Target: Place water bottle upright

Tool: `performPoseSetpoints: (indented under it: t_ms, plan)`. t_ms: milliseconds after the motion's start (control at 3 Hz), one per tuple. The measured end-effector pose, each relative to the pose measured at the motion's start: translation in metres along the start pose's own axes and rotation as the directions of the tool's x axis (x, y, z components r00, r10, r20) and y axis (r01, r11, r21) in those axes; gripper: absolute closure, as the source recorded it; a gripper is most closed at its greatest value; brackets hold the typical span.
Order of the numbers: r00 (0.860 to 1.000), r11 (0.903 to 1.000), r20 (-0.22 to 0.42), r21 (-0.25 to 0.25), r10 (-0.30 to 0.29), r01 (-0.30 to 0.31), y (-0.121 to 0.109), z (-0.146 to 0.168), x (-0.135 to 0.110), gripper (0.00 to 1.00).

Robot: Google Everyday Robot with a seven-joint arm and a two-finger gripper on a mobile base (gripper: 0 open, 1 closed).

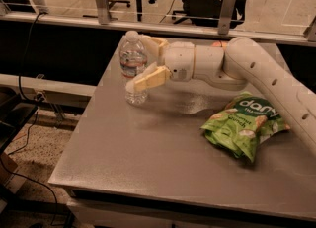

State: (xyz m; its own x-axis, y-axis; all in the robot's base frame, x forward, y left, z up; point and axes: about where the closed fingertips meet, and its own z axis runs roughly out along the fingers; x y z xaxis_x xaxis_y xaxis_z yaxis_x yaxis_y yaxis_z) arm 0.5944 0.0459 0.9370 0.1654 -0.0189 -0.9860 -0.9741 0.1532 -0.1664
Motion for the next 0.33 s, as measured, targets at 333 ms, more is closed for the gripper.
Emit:
performPoseSetpoints:
  t_ms: [333]
  plan:
    - [1.0,1.0,0.0,0.0,0.0,0.0,0.0,0.0001,0.0,0.0]
